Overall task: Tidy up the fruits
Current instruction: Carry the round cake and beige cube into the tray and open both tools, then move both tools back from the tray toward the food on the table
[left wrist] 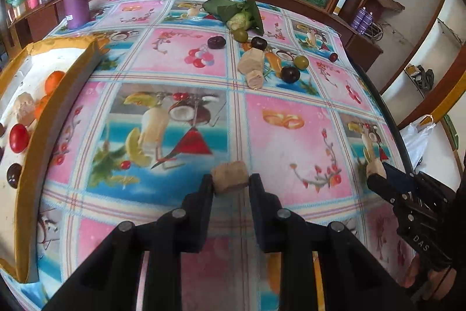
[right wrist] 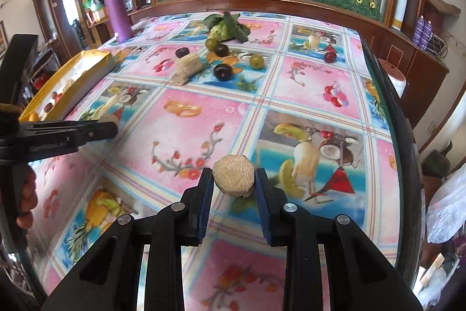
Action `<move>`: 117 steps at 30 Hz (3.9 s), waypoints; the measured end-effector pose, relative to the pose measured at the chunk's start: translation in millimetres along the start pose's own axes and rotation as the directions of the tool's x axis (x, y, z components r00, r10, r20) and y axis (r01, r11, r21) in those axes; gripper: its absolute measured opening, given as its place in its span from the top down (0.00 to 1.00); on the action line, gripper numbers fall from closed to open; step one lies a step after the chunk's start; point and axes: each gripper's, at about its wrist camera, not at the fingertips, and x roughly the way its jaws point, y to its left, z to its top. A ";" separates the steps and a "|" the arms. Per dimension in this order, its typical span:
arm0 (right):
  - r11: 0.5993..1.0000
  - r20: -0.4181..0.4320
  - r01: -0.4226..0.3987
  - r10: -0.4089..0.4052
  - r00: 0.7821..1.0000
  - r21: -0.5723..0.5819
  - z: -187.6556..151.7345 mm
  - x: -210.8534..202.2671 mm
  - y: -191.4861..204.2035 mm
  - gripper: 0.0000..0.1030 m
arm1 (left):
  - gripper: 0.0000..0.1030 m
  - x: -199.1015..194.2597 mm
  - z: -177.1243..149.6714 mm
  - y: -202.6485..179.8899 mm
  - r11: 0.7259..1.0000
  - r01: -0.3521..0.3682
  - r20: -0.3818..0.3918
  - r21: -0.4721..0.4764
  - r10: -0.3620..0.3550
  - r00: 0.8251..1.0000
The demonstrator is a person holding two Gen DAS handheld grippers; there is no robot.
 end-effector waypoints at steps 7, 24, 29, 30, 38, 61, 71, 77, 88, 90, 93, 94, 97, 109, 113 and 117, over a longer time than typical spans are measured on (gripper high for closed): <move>1.000 -0.003 -0.008 0.007 1.000 -0.013 -7.0 -7.0 40.0 0.72 | 0.73 -32.8 -26.0 18.3 1.000 -0.018 0.031 0.020 0.017 0.999; 0.992 -0.002 -0.063 0.063 0.998 -0.110 24.6 2.9 141.6 0.73 | 0.73 -90.4 -35.4 93.4 0.998 -0.047 0.123 -0.051 0.053 0.991; 0.984 -0.004 -0.101 0.102 0.995 -0.149 39.8 9.9 173.8 0.73 | 0.73 -100.1 -36.3 127.3 0.992 -0.077 0.134 -0.101 0.091 0.987; 0.981 -0.003 -0.109 0.110 0.994 -0.160 43.4 11.5 181.4 0.73 | 0.73 -101.9 -36.4 135.0 0.990 -0.084 0.136 -0.114 0.100 0.986; 0.959 -0.009 -0.189 0.192 0.981 -0.209 71.2 24.3 228.7 0.73 | 0.73 -116.5 -38.5 197.1 0.970 -0.153 0.133 -0.187 0.180 0.975; 0.885 -0.146 -0.313 0.279 0.949 -0.346 109.7 102.9 320.3 0.73 | 0.73 -80.4 -28.6 243.4 0.963 -0.188 0.046 -0.191 0.200 0.979; 0.877 -0.166 -0.307 0.263 0.951 -0.370 106.6 114.2 323.7 0.73 | 0.73 -72.2 -27.2 237.9 0.958 -0.251 0.040 -0.136 0.259 0.965; 0.876 -0.163 -0.298 0.253 0.953 -0.380 105.7 117.7 327.0 0.73 | 0.73 -69.5 -27.1 237.1 0.954 -0.270 0.033 -0.131 0.276 0.960; 0.875 -0.149 -0.287 0.247 0.957 -0.390 104.0 107.5 325.9 0.71 | 0.57 -79.0 -30.7 233.1 0.952 -0.274 0.052 -0.138 0.283 0.958; 0.877 -0.140 -0.282 0.246 0.959 -0.389 102.6 101.6 323.6 0.70 | 0.52 -81.9 -32.6 233.3 0.950 -0.274 0.053 -0.149 0.284 0.957; 0.882 -0.122 -0.275 0.247 0.961 -0.382 100.0 89.5 318.3 0.69 | 0.51 -88.6 -35.2 232.9 0.948 -0.278 0.064 -0.157 0.290 0.955; 0.885 -0.116 -0.274 0.248 0.962 -0.377 99.5 85.2 316.9 0.69 | 0.48 -91.1 -35.7 232.8 0.947 -0.278 0.066 -0.162 0.292 0.954; 0.892 -0.098 -0.272 0.253 0.962 -0.361 94.7 70.3 310.2 0.65 | 0.37 -98.6 -38.0 231.3 0.942 -0.282 0.080 -0.180 0.300 0.951; 0.930 -0.082 -0.237 0.223 0.971 -0.279 57.7 32.0 257.1 0.53 | 0.24 -112.8 -45.4 203.9 0.927 -0.318 0.155 -0.200 0.351 0.924; 0.952 -0.082 -0.215 0.202 0.976 -0.216 43.8 21.8 227.0 0.53 | 0.16 -116.1 -45.9 182.8 0.933 -0.301 0.199 -0.196 0.339 0.919; 0.971 -0.072 -0.183 0.174 0.982 -0.155 30.2 12.2 194.4 0.51 | 0.14 -111.0 -42.8 151.9 0.948 -0.288 0.213 -0.138 0.313 0.926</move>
